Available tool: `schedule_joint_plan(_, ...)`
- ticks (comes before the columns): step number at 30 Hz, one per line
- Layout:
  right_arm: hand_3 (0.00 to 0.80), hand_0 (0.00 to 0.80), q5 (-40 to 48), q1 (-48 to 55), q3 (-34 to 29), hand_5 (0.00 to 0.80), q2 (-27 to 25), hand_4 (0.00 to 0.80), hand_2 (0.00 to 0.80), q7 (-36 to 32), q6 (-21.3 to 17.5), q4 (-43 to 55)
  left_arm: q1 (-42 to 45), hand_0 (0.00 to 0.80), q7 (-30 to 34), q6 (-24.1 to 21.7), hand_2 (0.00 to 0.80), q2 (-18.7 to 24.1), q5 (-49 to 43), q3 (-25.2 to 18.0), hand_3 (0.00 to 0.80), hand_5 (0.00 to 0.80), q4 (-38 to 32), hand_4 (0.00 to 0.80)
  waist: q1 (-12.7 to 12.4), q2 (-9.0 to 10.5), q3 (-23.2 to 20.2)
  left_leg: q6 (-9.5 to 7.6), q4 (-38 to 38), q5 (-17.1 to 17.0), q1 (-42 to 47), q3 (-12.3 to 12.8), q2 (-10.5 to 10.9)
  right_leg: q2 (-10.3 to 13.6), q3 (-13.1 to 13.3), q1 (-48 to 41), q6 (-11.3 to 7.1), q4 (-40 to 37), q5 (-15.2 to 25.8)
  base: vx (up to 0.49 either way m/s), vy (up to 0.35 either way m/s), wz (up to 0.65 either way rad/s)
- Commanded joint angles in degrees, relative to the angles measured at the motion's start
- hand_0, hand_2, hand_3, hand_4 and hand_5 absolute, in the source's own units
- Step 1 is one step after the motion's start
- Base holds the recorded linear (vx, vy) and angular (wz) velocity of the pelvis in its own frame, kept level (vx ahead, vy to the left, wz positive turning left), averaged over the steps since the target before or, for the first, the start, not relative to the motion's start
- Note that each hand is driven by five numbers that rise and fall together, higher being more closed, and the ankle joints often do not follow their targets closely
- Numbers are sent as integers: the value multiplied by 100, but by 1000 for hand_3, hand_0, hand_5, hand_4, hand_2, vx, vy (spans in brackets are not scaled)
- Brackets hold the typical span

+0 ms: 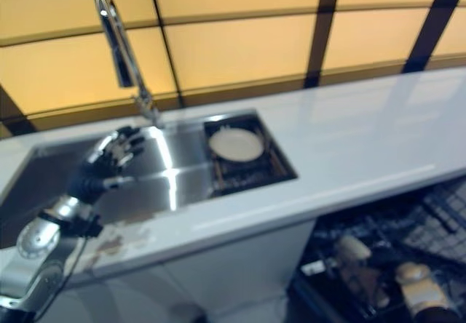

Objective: Take plates into dishwasher

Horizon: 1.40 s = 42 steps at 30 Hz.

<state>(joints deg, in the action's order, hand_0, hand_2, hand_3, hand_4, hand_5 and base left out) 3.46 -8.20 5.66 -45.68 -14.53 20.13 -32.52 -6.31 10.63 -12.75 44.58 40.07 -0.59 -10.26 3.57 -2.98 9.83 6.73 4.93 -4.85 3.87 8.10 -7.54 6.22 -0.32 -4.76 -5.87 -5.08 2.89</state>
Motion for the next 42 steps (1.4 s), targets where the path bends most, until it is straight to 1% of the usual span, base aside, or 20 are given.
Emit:
schedule_joint_plan(1,0,0,-91,-155,135,0,-242,0,0,48,95,153,-616,0,-117,-396,0,-4,-33,-31,0,0,-286,0,-76,315,159,-66,7,210,238,-204,-103,423,-133,266,-240,8,472,2,-1,7)
schedule_joint_plan(7,0,0,-48,-87,-210,0,-405,0,0,-14,256,614,-548,0,-133,-353,0,-75,-117,-103,0,0,-235,0,0,371,153,-68,7,221,266,-187,-111,381,-87,259,-229,8,465,1,0,1)
schedule_joint_plan(12,0,0,-131,29,-636,0,-714,0,0,-271,403,1183,-447,0,-202,-305,0,-35,-112,-209,0,0,-85,0,102,449,104,-56,7,220,288,-123,-130,345,-36,256,-241,8,457,13,2,0)
schedule_joint_plan(15,0,0,-156,10,-785,0,-863,0,0,-398,477,1392,-439,0,-196,-282,0,-25,-125,-250,0,0,-26,0,139,479,94,-55,7,219,295,-104,-136,331,-11,258,-242,8,458,0,0,0)
schedule_joint_plan(18,0,0,-176,-42,-929,0,-1096,0,0,-522,519,1584,-431,0,-218,-255,0,-1,-147,-283,0,0,56,0,189,523,72,-50,7,220,312,-71,-141,310,32,256,-243,8,459,13,3,-1)
schedule_joint_plan(20,0,0,-136,-94,-1058,0,-1361,0,0,-656,552,1695,-414,0,-250,-235,0,27,-160,-310,0,0,129,0,231,573,40,-46,7,224,325,-38,-142,283,71,248,-239,8,452,37,4,-11)
schedule_joint_plan(21,0,0,-120,-101,-1067,0,-1390,0,0,-654,543,1699,-413,0,-249,-230,0,26,-156,-318,0,0,135,0,232,576,40,-46,7,224,326,-35,-143,281,75,247,-238,8,453,29,-3,-16)
schedule_joint_plan(23,0,0,9,-177,-1205,0,-1722,0,0,-696,434,1613,-418,0,-251,-217,0,70,-134,-329,0,0,216,0,254,628,17,-41,7,229,341,-17,-146,265,90,236,-237,8,451,30,-3,-11)
schedule_joint_plan(28,0,0,184,-390,-1265,0,-2217,0,0,-673,185,1276,-473,0,-193,-207,0,155,-42,-326,0,0,377,0,247,689,-35,-32,7,231,347,9,-154,264,83,220,-250,8,448,4,0,-1)
schedule_joint_plan(29,0,0,195,-399,-1281,0,-2256,0,0,-671,175,1269,-469,0,-183,-205,0,167,-27,-337,0,0,383,0,244,705,-37,-36,7,155,308,13,-151,261,93,257,-237,8,514,0,0,0)
schedule_joint_plan(31,0,0,112,-463,-1261,0,-2353,0,0,-798,259,1215,-479,0,-163,-186,0,181,7,-341,0,0,416,0,232,724,-75,-41,7,160,307,13,-147,259,94,253,-237,8,506,37,6,0)
schedule_joint_plan(32,0,0,61,-464,-1254,0,-2364,0,0,-850,298,1200,-474,0,-157,-183,0,178,8,-343,0,0,424,0,232,720,-94,-40,7,229,338,7,-149,259,87,223,-247,8,444,36,1,-2)
schedule_joint_plan(33,0,0,-50,-491,-1214,0,-2400,0,0,-938,328,1133,-475,0,-148,-170,0,175,8,-348,0,0,416,0,215,737,-93,-42,7,159,309,11,-150,260,87,247,-235,8,502,66,8,-1)
schedule_joint_plan(34,0,0,-126,-483,-1196,0,-2413,0,0,-975,342,1091,-472,0,-143,-157,0,165,0,-349,0,0,409,0,212,733,-108,-40,7,226,341,6,-153,261,77,213,-245,8,442,0,0,0)
schedule_joint_plan(36,0,0,-594,-526,-1090,0,-2486,0,0,-1161,467,995,-501,0,-172,-81,0,214,19,-350,0,0,352,0,180,756,-105,-45,7,150,311,-4,-155,268,72,231,-233,8,503,0,0,0)
schedule_joint_plan(37,0,0,-648,-527,-1072,0,-2508,0,0,-1155,476,973,-501,0,-172,-75,0,223,24,-346,0,0,351,0,178,750,-116,-42,7,216,341,-10,-158,270,63,198,-246,8,444,49,-10,1)
schedule_joint_plan(38,0,0,-651,-541,-1049,0,-2604,0,0,-1059,463,862,-514,0,-165,-81,0,267,55,-336,0,0,368,0,166,753,-115,-36,7,209,342,-12,-163,273,52,193,-252,8,453,0,0,0)
schedule_joint_plan(39,0,0,-719,-669,-1032,0,-2763,0,0,-1041,532,767,-552,0,-168,-42,0,337,105,-332,0,0,373,0,143,775,-117,-36,7,136,310,-15,-163,273,45,221,-245,8,519,0,0,0)
schedule_joint_plan(40,0,0,-726,-688,-1021,0,-2778,0,0,-1039,539,754,-551,0,-166,-39,0,341,109,-331,0,0,377,0,144,768,-130,-33,7,203,338,-19,-165,274,38,192,-257,8,459,-13,-40,0)
schedule_joint_plan(42,0,0,-684,-1077,-924,0,-3190,0,0,-1068,573,455,-638,0,-119,-16,0,428,166,-315,0,0,448,0,96,810,-128,-22,7,121,291,-42,-163,272,28,228,-255,8,535,-13,-18,0)
